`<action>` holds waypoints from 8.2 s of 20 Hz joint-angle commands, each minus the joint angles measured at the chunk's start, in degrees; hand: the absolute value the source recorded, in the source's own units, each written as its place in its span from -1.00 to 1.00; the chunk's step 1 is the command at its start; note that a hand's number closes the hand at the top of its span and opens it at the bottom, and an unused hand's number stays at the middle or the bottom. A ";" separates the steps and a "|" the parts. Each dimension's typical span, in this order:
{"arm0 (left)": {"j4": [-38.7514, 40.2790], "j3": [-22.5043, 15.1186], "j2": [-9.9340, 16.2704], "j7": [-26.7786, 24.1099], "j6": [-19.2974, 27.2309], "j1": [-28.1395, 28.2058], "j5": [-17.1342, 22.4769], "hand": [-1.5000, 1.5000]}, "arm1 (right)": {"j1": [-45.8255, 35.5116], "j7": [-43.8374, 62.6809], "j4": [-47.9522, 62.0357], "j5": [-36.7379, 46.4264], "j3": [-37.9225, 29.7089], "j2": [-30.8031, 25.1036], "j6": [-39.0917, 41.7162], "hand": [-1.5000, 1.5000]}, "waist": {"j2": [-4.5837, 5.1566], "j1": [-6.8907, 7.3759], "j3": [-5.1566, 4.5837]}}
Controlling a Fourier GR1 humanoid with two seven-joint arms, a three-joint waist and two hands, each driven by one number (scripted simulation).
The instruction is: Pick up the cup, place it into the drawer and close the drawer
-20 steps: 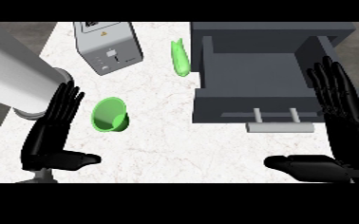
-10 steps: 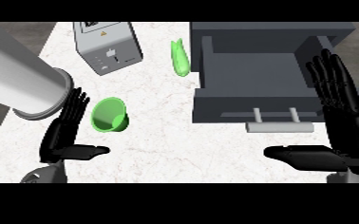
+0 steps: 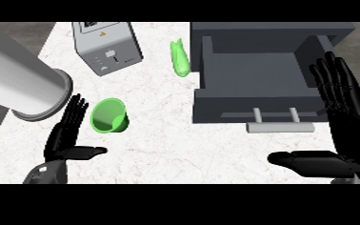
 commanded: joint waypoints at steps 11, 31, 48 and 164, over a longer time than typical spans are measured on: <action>23.79 1.14 0.24 -16.01 3.35 -11.52 -4.32 -1.00 | -1.40 -0.37 1.67 -0.30 -0.41 0.37 0.69 -1.00 | 0.45 -1.01 -0.16; 24.56 1.49 -1.77 -16.68 -6.09 -14.62 -3.27 -1.00 | -3.57 0.11 4.59 -1.61 -0.97 0.23 1.83 -1.00 | 0.56 -0.96 -0.16; 19.60 0.86 -5.47 -17.01 -18.38 -14.41 -0.51 1.00 | -2.66 1.53 2.38 -1.75 -1.26 -0.82 2.60 -1.00 | 0.30 -0.79 -0.14; -23.58 -40.50 6.14 32.42 43.18 -41.34 35.72 -1.00 | -3.64 1.33 4.56 17.73 4.70 -7.27 9.20 1.00 | -0.40 2.55 0.04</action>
